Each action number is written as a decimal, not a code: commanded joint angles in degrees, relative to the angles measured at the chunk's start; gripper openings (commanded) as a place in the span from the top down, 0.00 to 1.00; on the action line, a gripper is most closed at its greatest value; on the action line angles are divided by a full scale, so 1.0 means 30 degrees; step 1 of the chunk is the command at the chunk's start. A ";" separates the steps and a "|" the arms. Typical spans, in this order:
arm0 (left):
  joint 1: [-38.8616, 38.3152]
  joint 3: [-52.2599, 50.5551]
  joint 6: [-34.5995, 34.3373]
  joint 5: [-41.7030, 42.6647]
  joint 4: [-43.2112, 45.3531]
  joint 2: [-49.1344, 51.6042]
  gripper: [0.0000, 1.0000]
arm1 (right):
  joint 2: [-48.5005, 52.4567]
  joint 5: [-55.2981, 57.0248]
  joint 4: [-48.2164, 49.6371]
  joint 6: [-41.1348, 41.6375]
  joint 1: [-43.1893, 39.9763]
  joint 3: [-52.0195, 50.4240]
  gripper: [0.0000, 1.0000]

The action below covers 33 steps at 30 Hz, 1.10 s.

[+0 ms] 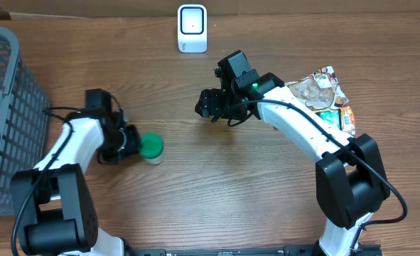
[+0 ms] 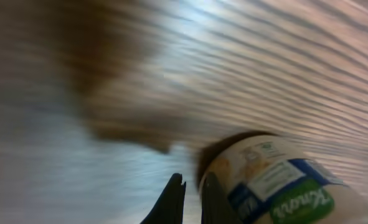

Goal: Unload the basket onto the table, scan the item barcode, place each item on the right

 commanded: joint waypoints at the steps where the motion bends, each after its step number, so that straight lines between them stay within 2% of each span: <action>1: -0.1115 -0.0262 -0.0372 0.2397 0.0831 0.0160 0.96 | 0.0073 0.0160 0.0066 0.0073 -0.0051 0.0029 0.21; 11: -0.4036 -0.0262 -0.1770 0.2470 0.2317 0.0160 0.96 | 0.0073 0.0240 0.0058 0.0066 -0.0051 0.0022 0.21; 17: -0.3410 -0.0109 -0.2171 0.2317 0.3031 0.0146 0.96 | 0.0073 0.0364 -0.0029 -0.0007 -0.0044 0.0029 0.22; 20: -0.2120 0.1035 -0.1843 0.2382 0.1858 0.0051 0.96 | 0.0073 0.0350 -0.0051 -0.0423 0.0051 0.0029 0.24; 25: 0.0379 0.5588 0.0233 0.1333 -0.2630 -0.0015 0.95 | 0.0073 0.0364 0.0175 -0.1093 0.0386 0.0029 0.25; 28: 0.1668 0.8539 0.0947 0.0663 -0.4860 -0.0015 0.85 | 0.0073 0.0364 0.0350 -0.1086 0.0510 0.0029 0.24; 31: 0.2608 1.0856 0.1610 0.0670 -0.5880 -0.0015 0.57 | 0.0073 0.0350 0.0437 -0.1188 0.0583 0.0029 0.24; 33: 0.2849 1.1752 0.2441 0.0670 -0.6011 -0.0015 0.47 | 0.0073 -0.0029 0.0423 -0.2098 0.0619 0.0029 0.24</action>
